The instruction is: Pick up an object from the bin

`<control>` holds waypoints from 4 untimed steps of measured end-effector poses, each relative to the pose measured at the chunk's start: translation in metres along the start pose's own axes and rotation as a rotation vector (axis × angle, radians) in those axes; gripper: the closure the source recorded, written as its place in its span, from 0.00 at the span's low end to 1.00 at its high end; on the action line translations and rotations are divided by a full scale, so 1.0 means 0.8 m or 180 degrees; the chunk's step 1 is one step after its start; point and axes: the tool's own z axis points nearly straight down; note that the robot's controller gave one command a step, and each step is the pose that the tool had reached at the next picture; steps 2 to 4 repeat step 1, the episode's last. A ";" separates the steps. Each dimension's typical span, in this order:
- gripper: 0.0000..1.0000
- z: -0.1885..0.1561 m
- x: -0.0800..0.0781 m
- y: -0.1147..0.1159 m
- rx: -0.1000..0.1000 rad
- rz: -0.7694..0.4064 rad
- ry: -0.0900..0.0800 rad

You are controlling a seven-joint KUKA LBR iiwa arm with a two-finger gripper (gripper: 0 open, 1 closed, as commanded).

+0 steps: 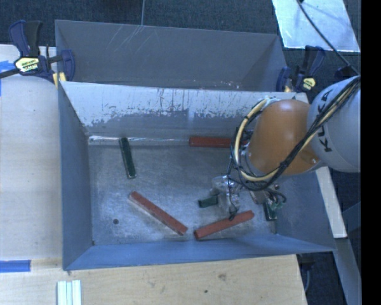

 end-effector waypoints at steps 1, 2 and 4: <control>1.00 -0.202 -0.024 0.004 0.0007 0.0094 -0.0015; 1.00 -0.202 -0.024 0.004 0.0007 0.0094 -0.0015; 1.00 -0.202 -0.024 0.004 0.0007 0.0094 -0.0015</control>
Offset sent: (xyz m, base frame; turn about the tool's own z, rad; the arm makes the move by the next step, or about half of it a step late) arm 0.0135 0.0094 0.1565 0.0291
